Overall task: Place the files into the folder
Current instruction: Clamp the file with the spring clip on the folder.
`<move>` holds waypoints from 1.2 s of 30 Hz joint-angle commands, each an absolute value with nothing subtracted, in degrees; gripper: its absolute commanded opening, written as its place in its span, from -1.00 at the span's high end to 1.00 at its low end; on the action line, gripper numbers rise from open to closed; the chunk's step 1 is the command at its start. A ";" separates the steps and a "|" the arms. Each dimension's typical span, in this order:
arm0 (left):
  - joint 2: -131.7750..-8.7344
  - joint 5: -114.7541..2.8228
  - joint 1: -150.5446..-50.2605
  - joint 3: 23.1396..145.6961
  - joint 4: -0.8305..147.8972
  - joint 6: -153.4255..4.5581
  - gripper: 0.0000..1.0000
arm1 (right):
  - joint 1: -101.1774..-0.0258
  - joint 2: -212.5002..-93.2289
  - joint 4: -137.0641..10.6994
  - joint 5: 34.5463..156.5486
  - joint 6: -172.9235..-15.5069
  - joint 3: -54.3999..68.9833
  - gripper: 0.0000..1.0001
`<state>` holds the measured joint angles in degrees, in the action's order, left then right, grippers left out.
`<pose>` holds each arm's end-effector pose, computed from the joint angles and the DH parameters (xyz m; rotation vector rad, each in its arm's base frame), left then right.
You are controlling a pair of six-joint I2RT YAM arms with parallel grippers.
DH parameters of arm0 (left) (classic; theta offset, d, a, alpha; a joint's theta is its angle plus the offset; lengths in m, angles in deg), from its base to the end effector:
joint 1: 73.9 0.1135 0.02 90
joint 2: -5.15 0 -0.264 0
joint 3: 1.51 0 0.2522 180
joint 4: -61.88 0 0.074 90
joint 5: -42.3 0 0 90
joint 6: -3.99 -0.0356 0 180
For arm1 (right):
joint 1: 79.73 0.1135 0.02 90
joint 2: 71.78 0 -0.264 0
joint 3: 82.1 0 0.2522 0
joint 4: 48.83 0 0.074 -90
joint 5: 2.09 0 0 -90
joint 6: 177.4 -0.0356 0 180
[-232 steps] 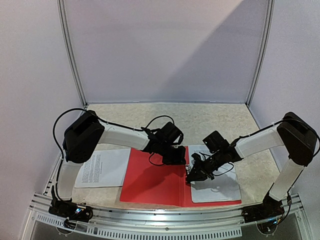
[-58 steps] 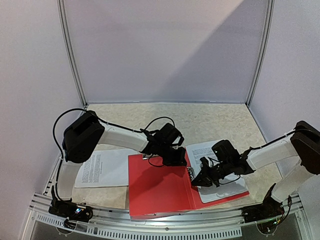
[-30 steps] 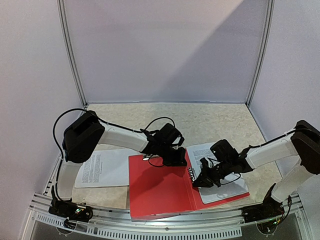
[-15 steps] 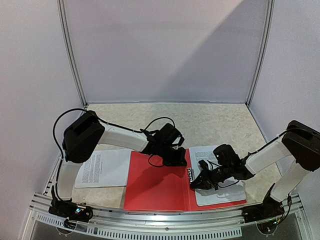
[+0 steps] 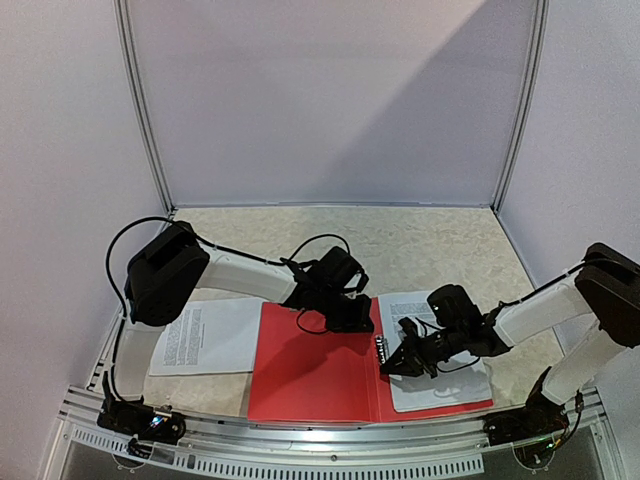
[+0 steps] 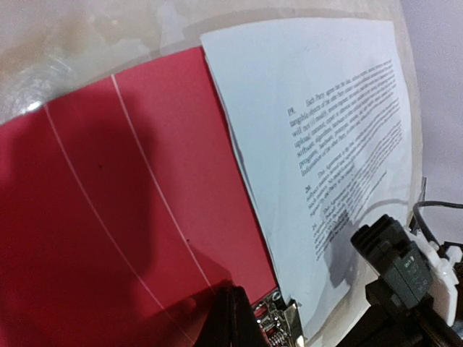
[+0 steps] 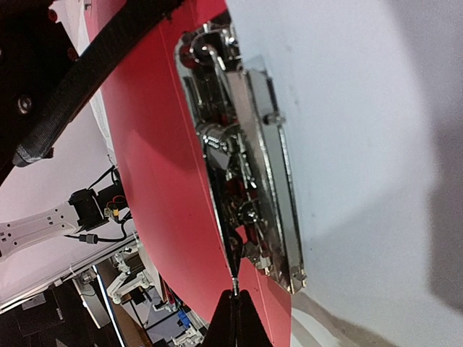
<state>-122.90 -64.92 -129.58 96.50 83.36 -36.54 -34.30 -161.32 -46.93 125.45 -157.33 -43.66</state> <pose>0.2553 -0.3927 0.1106 0.2976 2.7706 -1.0273 0.1551 0.1884 0.1038 -0.2356 -2.6676 -1.3177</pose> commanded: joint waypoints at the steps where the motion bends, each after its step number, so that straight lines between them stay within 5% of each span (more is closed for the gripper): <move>1: -126.06 -61.14 -128.66 93.90 90.42 -37.72 1.00 | -33.17 -163.14 -63.04 122.61 -155.95 -45.85 1.00; 7: -126.09 -61.23 -128.66 93.81 90.49 -37.92 1.00 | -33.15 -164.33 -78.02 114.72 -147.85 -41.01 1.00; 19: -126.50 -61.63 -128.68 93.11 89.82 -37.31 1.00 | -33.14 -174.01 -75.87 115.58 -143.64 -38.31 1.00; 28: -126.70 -61.77 -128.75 93.14 89.54 -37.11 1.00 | -33.11 -172.59 -50.55 126.61 -154.54 -45.65 1.00; 36: -126.31 -61.64 -128.75 92.50 89.36 -37.20 1.00 | -33.08 -172.71 -45.12 128.48 -157.79 -47.66 1.00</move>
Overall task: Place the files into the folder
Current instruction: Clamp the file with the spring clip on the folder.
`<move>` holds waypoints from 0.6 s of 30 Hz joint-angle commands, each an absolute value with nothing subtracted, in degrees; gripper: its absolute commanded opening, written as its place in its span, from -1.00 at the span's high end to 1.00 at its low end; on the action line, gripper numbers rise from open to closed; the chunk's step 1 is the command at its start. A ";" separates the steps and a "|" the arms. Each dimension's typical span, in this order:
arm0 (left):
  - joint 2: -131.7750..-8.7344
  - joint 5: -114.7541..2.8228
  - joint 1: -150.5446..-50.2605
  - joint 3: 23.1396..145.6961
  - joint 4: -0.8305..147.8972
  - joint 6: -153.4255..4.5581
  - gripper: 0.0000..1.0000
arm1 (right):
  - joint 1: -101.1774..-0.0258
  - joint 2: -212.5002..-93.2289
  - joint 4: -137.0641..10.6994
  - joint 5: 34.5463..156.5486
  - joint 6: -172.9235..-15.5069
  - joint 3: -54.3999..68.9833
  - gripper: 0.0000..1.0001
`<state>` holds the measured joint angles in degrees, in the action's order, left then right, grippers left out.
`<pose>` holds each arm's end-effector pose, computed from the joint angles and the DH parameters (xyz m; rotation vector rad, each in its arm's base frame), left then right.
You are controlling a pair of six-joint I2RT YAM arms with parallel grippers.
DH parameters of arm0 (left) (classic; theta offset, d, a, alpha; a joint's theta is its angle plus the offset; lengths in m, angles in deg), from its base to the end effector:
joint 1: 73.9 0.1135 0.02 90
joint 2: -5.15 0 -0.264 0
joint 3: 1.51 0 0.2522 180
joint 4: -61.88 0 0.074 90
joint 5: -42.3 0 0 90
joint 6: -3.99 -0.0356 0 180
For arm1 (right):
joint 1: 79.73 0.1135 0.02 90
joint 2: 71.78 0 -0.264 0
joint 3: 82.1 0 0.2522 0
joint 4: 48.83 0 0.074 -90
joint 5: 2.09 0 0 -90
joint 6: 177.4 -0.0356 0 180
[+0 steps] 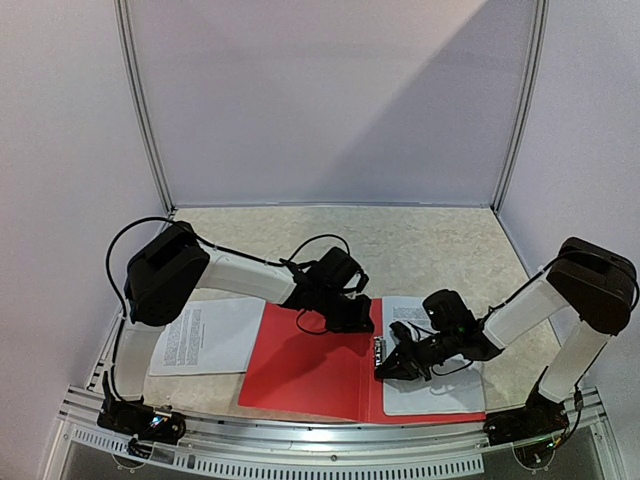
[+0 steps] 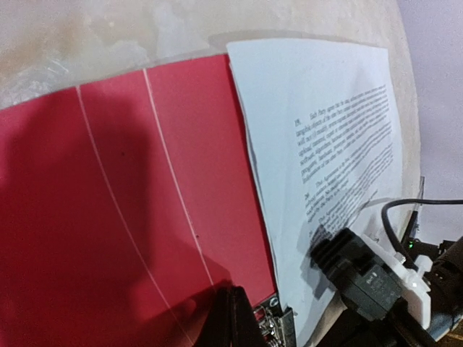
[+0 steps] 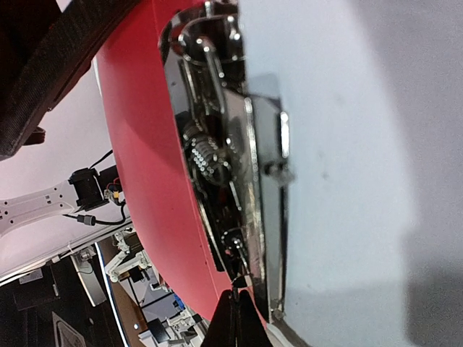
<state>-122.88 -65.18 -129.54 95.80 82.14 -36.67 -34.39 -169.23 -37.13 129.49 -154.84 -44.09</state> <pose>0.2550 -0.3919 0.1087 0.3034 2.7619 -1.0395 0.1590 0.1945 0.0836 -0.1236 -2.6190 -1.3801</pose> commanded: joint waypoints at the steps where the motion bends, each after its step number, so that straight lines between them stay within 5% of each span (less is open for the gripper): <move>1: -126.22 -61.65 -128.75 92.49 89.33 -37.16 1.00 | -33.07 -172.69 -44.08 128.91 -158.21 -47.85 1.00; 18: -125.74 -61.62 -128.87 91.97 88.81 -37.08 1.00 | -33.08 -174.36 -26.06 132.70 -168.69 -52.59 1.00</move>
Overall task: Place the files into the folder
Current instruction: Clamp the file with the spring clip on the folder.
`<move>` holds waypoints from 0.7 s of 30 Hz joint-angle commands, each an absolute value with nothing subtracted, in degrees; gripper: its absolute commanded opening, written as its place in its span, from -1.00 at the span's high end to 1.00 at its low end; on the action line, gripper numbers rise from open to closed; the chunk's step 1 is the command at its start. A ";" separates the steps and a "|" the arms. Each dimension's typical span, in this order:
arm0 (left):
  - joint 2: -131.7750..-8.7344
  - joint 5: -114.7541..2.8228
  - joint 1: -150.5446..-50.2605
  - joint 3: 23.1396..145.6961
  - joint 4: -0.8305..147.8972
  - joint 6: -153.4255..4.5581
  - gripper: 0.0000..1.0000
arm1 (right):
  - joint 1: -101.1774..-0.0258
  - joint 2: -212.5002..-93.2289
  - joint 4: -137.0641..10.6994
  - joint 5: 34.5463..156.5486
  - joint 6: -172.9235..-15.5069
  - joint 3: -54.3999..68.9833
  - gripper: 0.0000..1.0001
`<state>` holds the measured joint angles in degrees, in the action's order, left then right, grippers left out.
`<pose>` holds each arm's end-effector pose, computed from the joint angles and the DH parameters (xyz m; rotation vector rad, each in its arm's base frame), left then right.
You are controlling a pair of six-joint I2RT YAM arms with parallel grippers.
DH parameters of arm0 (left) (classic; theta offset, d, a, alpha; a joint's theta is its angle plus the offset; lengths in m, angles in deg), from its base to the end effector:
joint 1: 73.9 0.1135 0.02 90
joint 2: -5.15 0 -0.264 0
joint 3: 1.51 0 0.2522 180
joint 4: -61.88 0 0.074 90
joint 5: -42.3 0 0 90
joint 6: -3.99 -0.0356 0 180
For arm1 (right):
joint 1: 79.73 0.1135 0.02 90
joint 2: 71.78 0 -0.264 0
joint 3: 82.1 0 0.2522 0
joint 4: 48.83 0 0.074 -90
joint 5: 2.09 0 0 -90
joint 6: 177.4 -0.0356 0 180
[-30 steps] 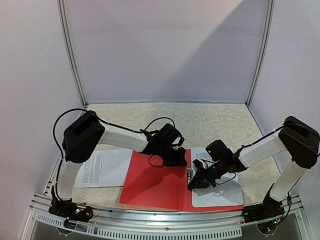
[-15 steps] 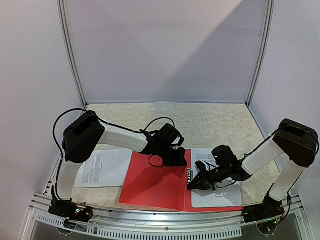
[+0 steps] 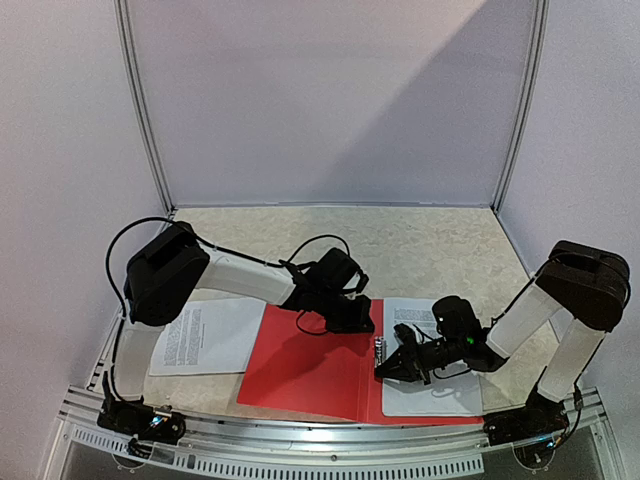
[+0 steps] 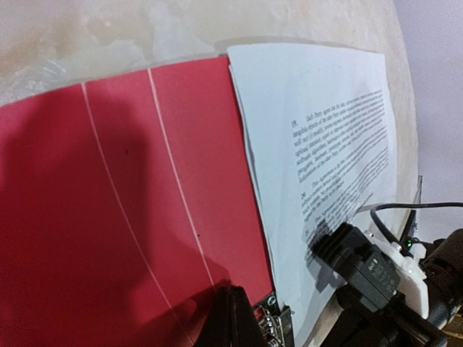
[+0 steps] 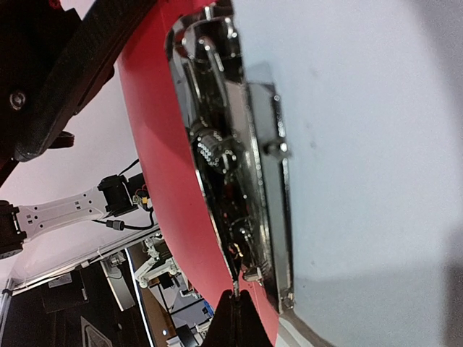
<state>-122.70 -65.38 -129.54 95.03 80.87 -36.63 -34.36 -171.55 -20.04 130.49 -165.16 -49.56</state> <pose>0.2543 -0.3911 0.1079 0.3059 2.7517 -1.0535 0.1521 0.1884 0.0788 -0.2442 -2.5200 -1.5184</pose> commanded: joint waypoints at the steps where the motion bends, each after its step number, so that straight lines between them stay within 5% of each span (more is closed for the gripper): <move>1: -125.78 -61.58 -128.84 91.89 88.78 -37.12 1.00 | -33.08 -174.35 -26.29 132.65 -168.70 -52.54 1.00; 11: -125.95 -61.88 -128.83 91.70 88.48 -37.02 1.00 | -33.14 -175.17 -52.16 127.25 -157.28 -46.17 1.00; 21: -126.15 -62.03 -128.66 91.88 88.61 -37.23 1.00 | -33.11 -172.62 -45.14 130.42 -157.98 -44.23 1.00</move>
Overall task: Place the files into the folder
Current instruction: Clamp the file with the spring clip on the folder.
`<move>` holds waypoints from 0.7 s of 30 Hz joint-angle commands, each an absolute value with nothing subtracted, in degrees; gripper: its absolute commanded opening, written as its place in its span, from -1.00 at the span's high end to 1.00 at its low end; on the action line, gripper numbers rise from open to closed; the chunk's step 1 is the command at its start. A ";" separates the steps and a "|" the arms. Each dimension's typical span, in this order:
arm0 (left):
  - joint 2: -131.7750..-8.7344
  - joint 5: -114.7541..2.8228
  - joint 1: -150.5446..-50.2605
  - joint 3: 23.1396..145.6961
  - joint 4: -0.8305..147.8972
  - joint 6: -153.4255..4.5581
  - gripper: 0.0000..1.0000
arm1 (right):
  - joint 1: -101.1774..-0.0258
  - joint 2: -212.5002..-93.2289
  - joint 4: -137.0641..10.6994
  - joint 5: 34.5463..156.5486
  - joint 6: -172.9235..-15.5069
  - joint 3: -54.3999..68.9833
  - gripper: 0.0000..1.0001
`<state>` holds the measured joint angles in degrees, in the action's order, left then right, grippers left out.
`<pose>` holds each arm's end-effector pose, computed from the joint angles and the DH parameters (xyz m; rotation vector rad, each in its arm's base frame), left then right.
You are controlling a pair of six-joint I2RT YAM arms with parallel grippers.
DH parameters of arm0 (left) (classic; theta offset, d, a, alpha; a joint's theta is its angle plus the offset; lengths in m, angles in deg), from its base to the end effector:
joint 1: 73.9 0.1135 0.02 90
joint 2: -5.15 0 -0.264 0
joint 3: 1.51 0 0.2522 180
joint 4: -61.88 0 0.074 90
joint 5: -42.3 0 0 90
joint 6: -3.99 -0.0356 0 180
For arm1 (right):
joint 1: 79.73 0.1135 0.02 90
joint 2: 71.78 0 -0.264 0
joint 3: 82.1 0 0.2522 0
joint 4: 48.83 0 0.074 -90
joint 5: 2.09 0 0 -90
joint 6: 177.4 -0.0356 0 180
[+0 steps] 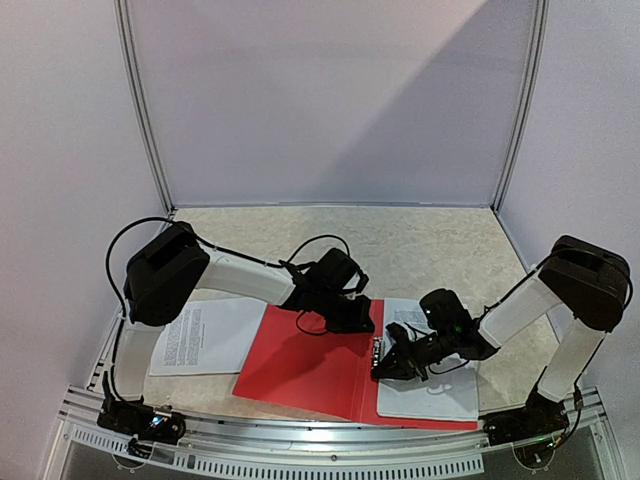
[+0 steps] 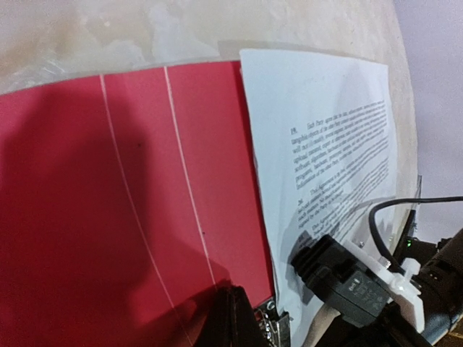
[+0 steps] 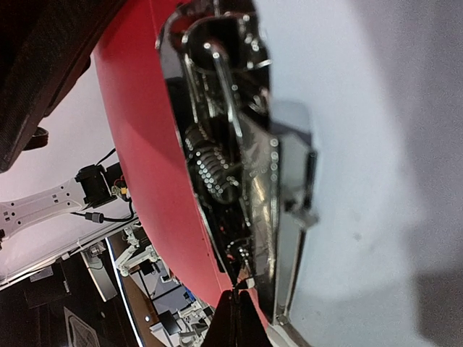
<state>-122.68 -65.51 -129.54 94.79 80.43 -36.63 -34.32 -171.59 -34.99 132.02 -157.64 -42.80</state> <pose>0.2541 -0.3909 0.1074 0.3077 2.7487 -1.0591 0.1631 0.2007 0.0817 -0.1461 -2.5552 -1.3948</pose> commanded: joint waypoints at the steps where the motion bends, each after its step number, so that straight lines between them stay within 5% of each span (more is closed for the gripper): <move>1: -126.16 -61.96 -128.66 91.88 88.57 -37.23 1.00 | -33.10 -172.17 -45.29 130.44 -158.25 -44.25 1.00; 21: -125.67 -61.85 -128.66 91.72 88.50 -37.24 1.00 | -33.09 -169.83 -47.67 129.94 -158.34 -44.12 0.82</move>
